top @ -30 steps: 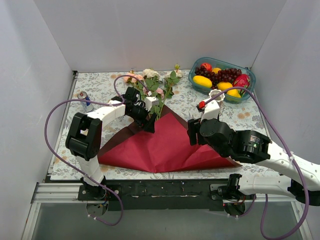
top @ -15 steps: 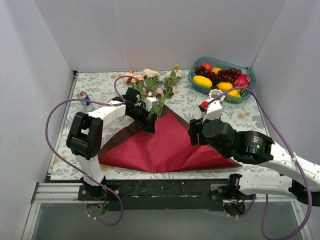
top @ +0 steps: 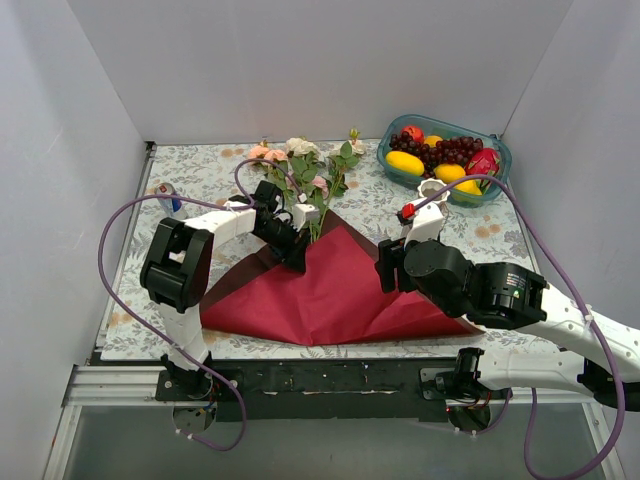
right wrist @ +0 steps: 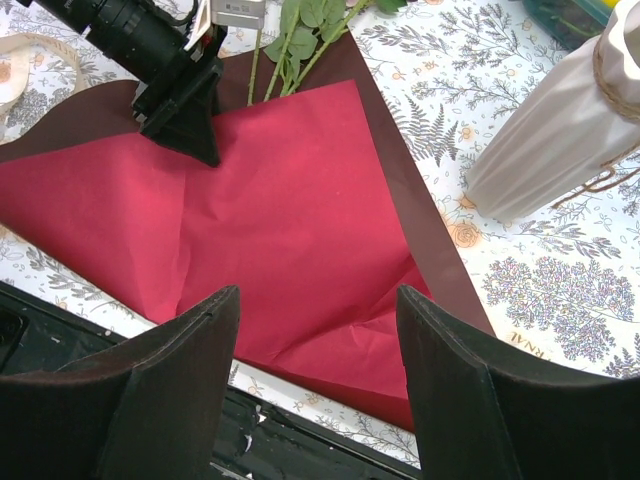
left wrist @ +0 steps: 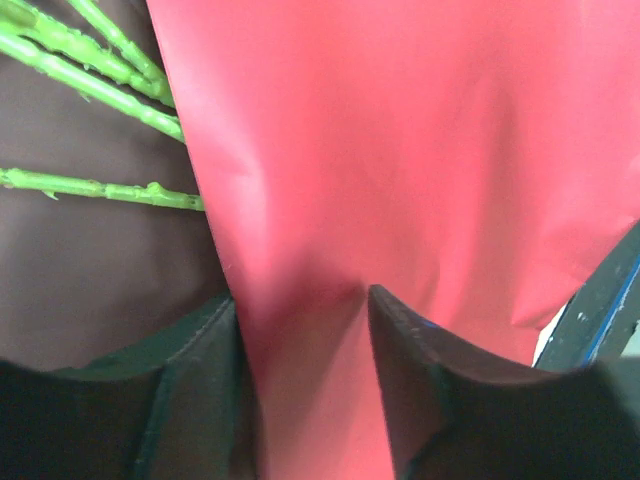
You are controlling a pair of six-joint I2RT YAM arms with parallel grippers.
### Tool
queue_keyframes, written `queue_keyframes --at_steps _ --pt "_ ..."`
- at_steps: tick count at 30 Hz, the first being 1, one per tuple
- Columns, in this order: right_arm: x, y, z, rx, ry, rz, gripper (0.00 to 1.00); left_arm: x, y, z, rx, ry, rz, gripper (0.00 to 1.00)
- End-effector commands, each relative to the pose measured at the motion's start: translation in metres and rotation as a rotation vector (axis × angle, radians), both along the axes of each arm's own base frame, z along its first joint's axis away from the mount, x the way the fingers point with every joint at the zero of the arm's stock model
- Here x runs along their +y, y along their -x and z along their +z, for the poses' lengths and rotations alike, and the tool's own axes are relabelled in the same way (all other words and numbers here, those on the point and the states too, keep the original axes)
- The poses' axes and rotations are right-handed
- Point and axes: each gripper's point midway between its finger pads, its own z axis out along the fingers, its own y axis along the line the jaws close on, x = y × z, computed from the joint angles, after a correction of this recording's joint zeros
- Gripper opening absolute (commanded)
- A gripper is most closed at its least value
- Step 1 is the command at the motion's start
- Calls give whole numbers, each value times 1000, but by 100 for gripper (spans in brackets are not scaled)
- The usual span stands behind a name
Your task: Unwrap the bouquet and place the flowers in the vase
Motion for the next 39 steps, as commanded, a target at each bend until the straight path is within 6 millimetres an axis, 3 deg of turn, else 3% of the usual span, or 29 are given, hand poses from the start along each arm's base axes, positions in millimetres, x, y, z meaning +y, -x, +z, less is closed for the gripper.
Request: queue_keyframes --at_steps 1,3,4,11,16,20,23,27,29,31,33,34,39 --pt "0 0 5 -6 -31 -12 70 -9 -1 21 -22 57 -44 39" --pt "1 1 4 -5 -29 -11 70 -9 -1 27 -40 61 -45 20" --pt "1 1 5 -6 -31 -9 70 -9 -1 29 -46 62 -45 18" --pt "4 2 5 -7 -31 -1 70 -12 -2 51 -69 89 -46 15" --pt "4 3 9 -11 -26 2 71 -18 1 88 -104 152 -62 16" --pt "0 1 20 -33 -26 -8 71 -20 24 131 -146 223 -105 18" --pt "-3 -1 29 -54 -26 -11 71 -19 46 149 -162 252 -145 19" --pt "-4 -3 34 -65 -19 -15 71 -16 69 143 -155 245 -173 20" --pt "-3 -3 33 -63 -17 -14 71 -12 71 128 -152 215 -167 22" --pt "-1 -2 32 -58 -20 -9 71 -9 59 116 -175 167 -138 46" --pt "0 -1 29 -51 -19 -6 71 -7 44 106 -190 122 -92 77" --pt "1 -1 28 -48 -19 -4 71 -9 35 106 -212 114 -76 85" --pt "1 0 27 -42 -20 -3 71 -13 -3 116 -291 122 -32 94"
